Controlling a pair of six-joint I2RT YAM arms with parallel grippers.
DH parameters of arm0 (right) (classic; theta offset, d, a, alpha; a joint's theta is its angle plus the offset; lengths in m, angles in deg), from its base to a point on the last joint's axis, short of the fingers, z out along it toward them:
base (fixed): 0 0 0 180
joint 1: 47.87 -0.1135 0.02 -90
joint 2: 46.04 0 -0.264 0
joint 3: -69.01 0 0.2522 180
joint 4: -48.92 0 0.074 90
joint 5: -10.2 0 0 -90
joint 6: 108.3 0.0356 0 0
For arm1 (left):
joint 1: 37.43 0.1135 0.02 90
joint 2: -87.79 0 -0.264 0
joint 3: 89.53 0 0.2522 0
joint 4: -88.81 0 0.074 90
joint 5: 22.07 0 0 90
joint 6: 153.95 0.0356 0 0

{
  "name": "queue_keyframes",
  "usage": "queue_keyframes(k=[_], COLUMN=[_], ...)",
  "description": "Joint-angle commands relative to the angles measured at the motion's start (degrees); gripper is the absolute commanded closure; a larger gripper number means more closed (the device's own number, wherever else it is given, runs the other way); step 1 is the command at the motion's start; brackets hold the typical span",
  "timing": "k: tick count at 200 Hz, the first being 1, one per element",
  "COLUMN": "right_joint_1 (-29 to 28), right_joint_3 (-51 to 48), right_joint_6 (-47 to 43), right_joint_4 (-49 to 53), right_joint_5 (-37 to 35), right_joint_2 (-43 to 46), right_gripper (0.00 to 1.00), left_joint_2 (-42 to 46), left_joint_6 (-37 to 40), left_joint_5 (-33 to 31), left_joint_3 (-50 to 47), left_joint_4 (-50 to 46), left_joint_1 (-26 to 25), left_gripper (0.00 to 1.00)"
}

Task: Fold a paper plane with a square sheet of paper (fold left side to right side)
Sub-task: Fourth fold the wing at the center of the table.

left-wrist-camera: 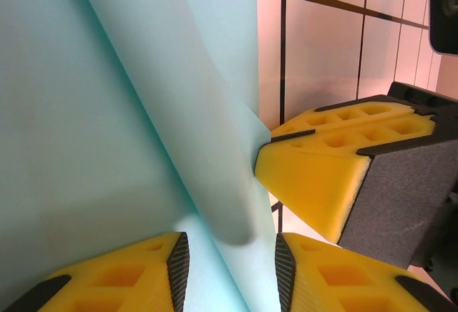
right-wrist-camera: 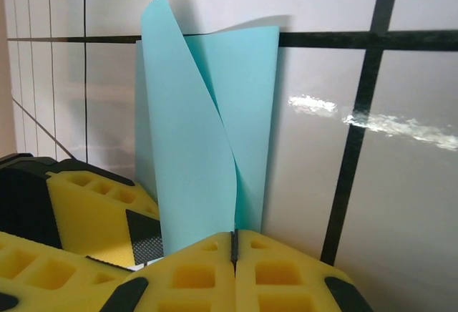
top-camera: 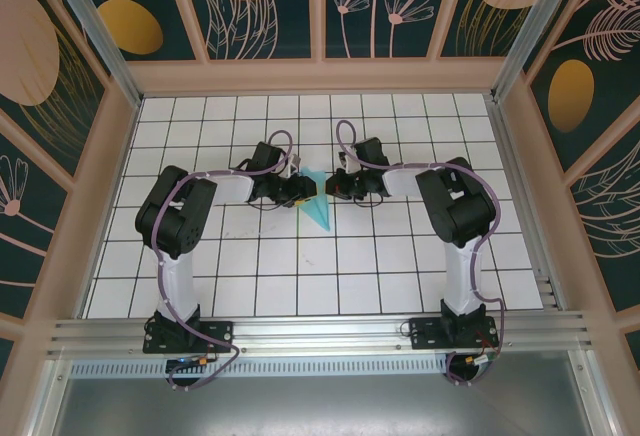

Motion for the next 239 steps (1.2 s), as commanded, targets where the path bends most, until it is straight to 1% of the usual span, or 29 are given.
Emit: queue_keyframes(k=[1,67,111,141,157,169,192,239], right_joint_1=[-0.1,-0.5,-1.0,-1.2,-1.4,-1.4,-1.4,-1.6], right_joint_3=[0.9,2.4,3.3,3.2,3.0,2.9,3.0,3.3], right_joint_6=[-1.0,-2.7,-3.4,-3.5,-3.5,-3.5,-3.5,-3.5], right_joint_4=[1.3,4.9,7.7,8.3,8.3,8.4,8.3,8.5], right_joint_5=[-1.3,-3.1,-4.3,-4.8,-4.9,-5.0,-5.0,-5.0], right_joint_2=[-0.7,-2.2,-3.5,-4.0,-4.1,-4.1,-4.1,-4.1], right_gripper=[0.96,0.96,0.96,0.96,0.96,0.96,0.96,0.96], left_joint_2=[-0.1,0.1,2.5,4.5,5.2,5.5,4.6,0.4], left_joint_6=[1.7,1.7,2.1,2.7,2.7,2.6,1.8,1.3], left_joint_5=[-1.2,-1.1,-0.4,-1.1,-1.0,-0.9,1.3,3.3], left_joint_3=[-0.2,0.1,2.1,3.9,4.2,4.4,4.7,7.5], left_joint_4=[-0.8,-1.0,-2.4,-4.5,-5.0,-5.1,-3.6,-2.8], left_joint_1=[-0.3,-0.3,-0.3,-0.3,-0.3,-0.3,-0.3,-0.5], left_gripper=[0.59,0.59,0.58,0.57,0.57,0.60,0.63,0.63])
